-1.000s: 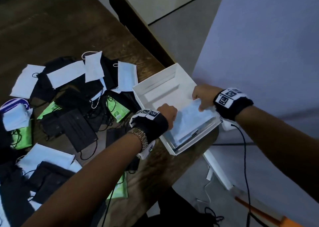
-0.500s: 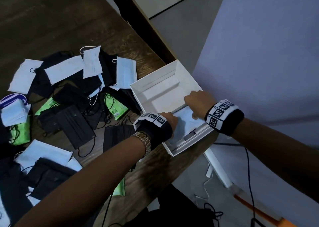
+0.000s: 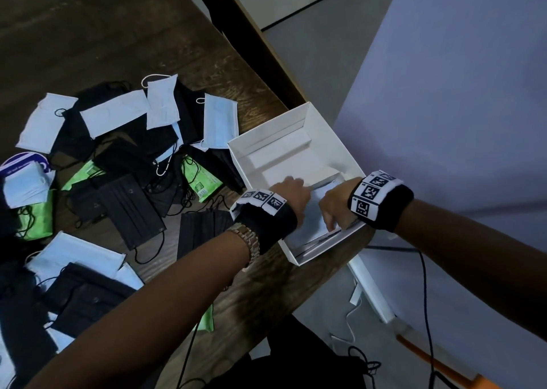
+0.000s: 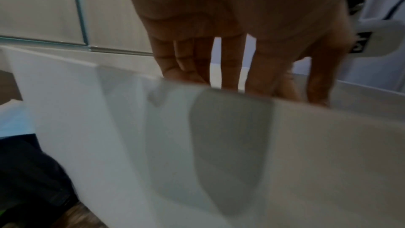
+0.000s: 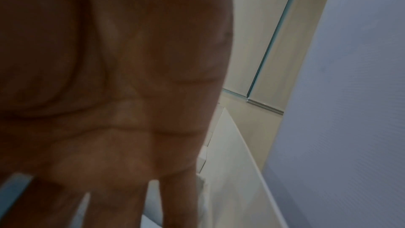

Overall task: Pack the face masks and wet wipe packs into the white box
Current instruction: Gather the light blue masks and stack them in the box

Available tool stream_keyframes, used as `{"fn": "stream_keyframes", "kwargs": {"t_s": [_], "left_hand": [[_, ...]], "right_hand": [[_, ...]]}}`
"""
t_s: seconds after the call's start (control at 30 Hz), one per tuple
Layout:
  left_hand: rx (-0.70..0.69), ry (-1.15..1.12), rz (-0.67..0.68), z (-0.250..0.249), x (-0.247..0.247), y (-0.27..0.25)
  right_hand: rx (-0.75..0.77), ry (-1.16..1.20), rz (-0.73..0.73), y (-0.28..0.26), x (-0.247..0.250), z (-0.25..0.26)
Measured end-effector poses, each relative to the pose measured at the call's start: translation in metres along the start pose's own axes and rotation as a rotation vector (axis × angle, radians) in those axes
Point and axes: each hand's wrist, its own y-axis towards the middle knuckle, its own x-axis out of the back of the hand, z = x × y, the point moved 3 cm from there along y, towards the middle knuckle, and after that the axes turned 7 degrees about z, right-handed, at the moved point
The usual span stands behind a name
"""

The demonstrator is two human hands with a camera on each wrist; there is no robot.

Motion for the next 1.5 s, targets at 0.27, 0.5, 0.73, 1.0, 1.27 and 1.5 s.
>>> {"fn": "stream_keyframes", "kwargs": {"t_s": [0.27,0.5,0.73,1.0,1.27,1.5], "left_hand": [[-0.022,-0.171,0.046,0.009,-0.005,-0.001],[-0.102,-0.377,-0.065,0.022,0.005,-0.005],[-0.059,-0.59,-0.371,0.093,0.066,-0.032],[0.257,-0.838,-0.619,0.225,0.083,-0.02],[0.518,-0.695,-0.478,0.309,0.069,0.023],[0.597,-0.662,-0.125,0.329,0.035,0.056]], "right_hand": [[0.041,0.093,-0.053,-0.02,0.01,-0.009],[0.082,0.139,-0.212,-0.062,0.073,-0.02],[0.145,0.307,-0.679,-0.066,0.171,-0.022],[0.098,0.431,-0.646,0.028,0.267,-0.002],[-0.069,0.457,-0.484,0.086,0.306,0.007],[-0.117,0.663,-0.32,0.124,0.31,-0.001]]}}
